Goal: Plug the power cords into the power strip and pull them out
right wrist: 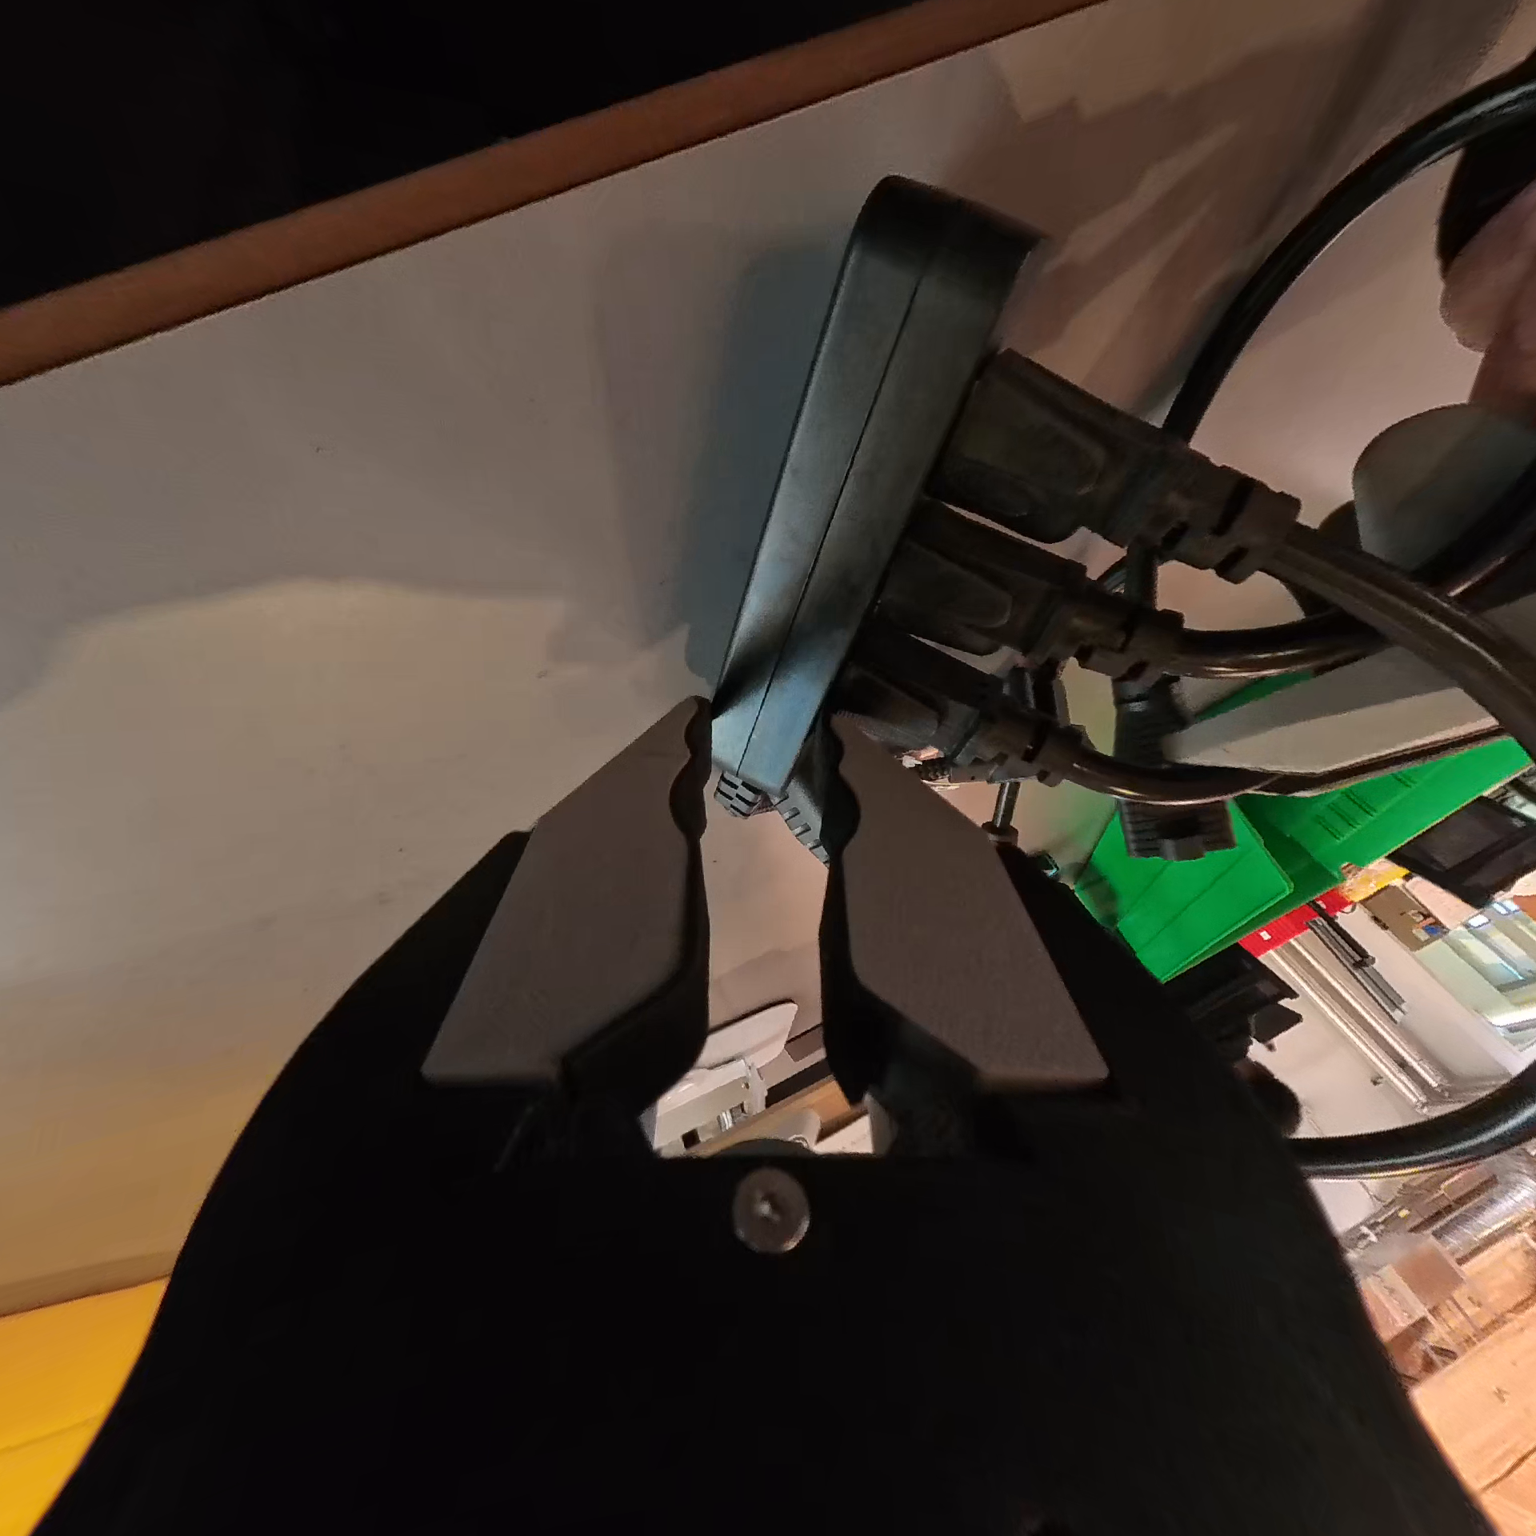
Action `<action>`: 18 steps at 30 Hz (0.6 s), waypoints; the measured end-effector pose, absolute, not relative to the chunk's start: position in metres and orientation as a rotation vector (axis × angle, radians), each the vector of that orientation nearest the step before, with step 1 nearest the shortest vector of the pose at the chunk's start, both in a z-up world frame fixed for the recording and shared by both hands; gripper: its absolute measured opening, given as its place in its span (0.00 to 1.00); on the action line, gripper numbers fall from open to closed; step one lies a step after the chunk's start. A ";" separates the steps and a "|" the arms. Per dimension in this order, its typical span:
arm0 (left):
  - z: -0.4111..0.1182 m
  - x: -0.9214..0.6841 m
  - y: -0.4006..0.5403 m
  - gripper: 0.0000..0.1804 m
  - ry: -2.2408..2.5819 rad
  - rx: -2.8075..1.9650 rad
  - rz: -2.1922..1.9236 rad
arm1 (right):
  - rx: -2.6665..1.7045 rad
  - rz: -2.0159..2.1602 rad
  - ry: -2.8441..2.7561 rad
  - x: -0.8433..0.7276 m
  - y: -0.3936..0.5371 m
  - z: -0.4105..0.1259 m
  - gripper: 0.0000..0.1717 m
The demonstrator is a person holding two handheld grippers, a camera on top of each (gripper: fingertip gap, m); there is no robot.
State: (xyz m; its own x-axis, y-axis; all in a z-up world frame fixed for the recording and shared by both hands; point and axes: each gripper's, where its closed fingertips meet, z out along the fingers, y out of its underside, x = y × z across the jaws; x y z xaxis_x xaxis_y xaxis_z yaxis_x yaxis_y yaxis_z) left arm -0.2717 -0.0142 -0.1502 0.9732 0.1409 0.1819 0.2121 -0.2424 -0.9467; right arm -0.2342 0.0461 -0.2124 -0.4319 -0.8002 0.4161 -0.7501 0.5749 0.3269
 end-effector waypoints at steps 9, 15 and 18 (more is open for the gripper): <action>-0.149 -0.272 -0.015 0.02 -0.281 -1.788 -0.105 | 1.263 -0.140 -2.214 -0.237 0.045 -0.213 0.12; -0.149 -0.273 -0.015 0.02 -0.313 -1.771 -0.119 | 1.319 -0.237 -2.180 -0.237 0.046 -0.212 0.12; -0.147 -0.274 -0.016 0.02 -0.332 -1.731 -0.149 | 1.351 -0.344 -2.180 -0.239 0.045 -0.212 0.11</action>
